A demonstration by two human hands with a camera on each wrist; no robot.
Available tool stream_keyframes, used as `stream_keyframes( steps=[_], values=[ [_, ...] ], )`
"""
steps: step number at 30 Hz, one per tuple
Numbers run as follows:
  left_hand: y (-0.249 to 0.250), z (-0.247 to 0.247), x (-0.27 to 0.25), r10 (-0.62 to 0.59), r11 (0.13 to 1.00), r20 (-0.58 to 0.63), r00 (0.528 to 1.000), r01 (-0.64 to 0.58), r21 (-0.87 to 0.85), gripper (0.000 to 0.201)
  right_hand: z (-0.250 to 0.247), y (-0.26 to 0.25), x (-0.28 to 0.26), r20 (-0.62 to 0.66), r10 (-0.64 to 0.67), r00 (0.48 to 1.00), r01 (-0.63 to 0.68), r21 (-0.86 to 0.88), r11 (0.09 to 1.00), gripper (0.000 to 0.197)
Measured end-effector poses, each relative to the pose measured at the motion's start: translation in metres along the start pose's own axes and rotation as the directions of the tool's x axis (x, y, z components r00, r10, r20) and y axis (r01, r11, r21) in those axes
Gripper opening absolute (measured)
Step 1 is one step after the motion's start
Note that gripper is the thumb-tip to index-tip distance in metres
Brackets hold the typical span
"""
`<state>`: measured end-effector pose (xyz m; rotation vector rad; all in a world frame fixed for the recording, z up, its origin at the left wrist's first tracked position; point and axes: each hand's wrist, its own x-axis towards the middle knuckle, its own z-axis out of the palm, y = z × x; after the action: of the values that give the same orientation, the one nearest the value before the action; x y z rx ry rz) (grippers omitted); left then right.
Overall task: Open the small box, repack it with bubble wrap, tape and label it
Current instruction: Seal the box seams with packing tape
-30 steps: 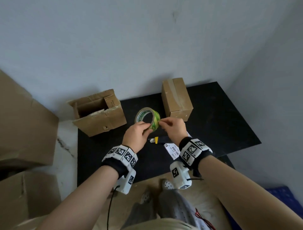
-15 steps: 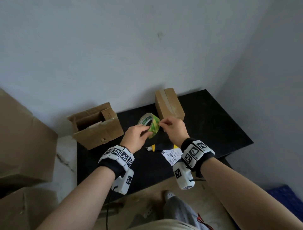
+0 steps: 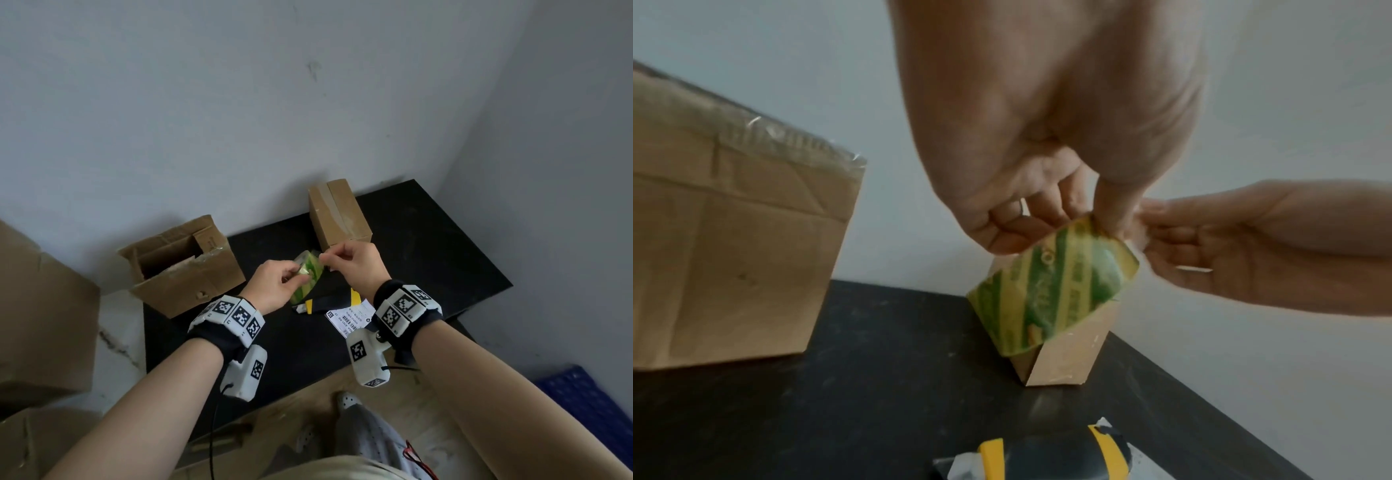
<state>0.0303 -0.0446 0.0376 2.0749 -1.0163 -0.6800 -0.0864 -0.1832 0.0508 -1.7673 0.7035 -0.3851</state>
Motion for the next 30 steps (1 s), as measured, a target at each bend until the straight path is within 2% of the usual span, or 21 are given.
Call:
stream_keyframes(
  steps=[3, 7, 11, 15, 19, 23, 30],
  values=[
    [-0.004, -0.001, 0.006, -0.104, 0.995, 0.034, 0.994, 0.104, 0.005, 0.023, -0.001, 0.001, 0.000, 0.029, 0.002, 1.000, -0.002, -0.013, 1.000, 0.009],
    [0.004, 0.005, 0.009, -0.087, 0.994, 0.051, 0.995, 0.090, -0.065, 0.018, -0.010, 0.005, 0.004, -0.012, 0.101, 0.995, -0.099, 0.089, 0.991, 0.011],
    [0.012, 0.016, 0.013, -0.134, 0.965, 0.106, 0.985, 0.154, -0.212, 0.016, -0.015, 0.009, 0.008, -0.041, 0.154, 0.987, -0.144, 0.179, 0.973, 0.006],
    [0.017, 0.017, 0.017, -0.188, 0.926, 0.168, 0.968, 0.232, -0.297, 0.006, -0.023, 0.018, 0.012, -0.061, 0.236, 0.970, -0.207, 0.308, 0.928, 0.011],
    [0.021, 0.015, 0.021, -0.161, 0.954, 0.182, 0.970, 0.200, -0.223, 0.007, -0.034, 0.028, 0.023, -0.015, 0.358, 0.934, -0.331, 0.351, 0.876, 0.036],
    [0.021, 0.019, 0.028, -0.119, 0.987, 0.143, 0.983, 0.132, -0.089, 0.004, -0.040, 0.034, 0.030, 0.060, 0.403, 0.913, -0.402, 0.295, 0.867, 0.025],
    [0.026, 0.024, 0.043, -0.109, 0.994, 0.090, 0.990, 0.109, 0.008, 0.007, -0.049, 0.033, 0.045, 0.081, 0.399, 0.913, -0.407, 0.207, 0.890, 0.009]
  ],
)
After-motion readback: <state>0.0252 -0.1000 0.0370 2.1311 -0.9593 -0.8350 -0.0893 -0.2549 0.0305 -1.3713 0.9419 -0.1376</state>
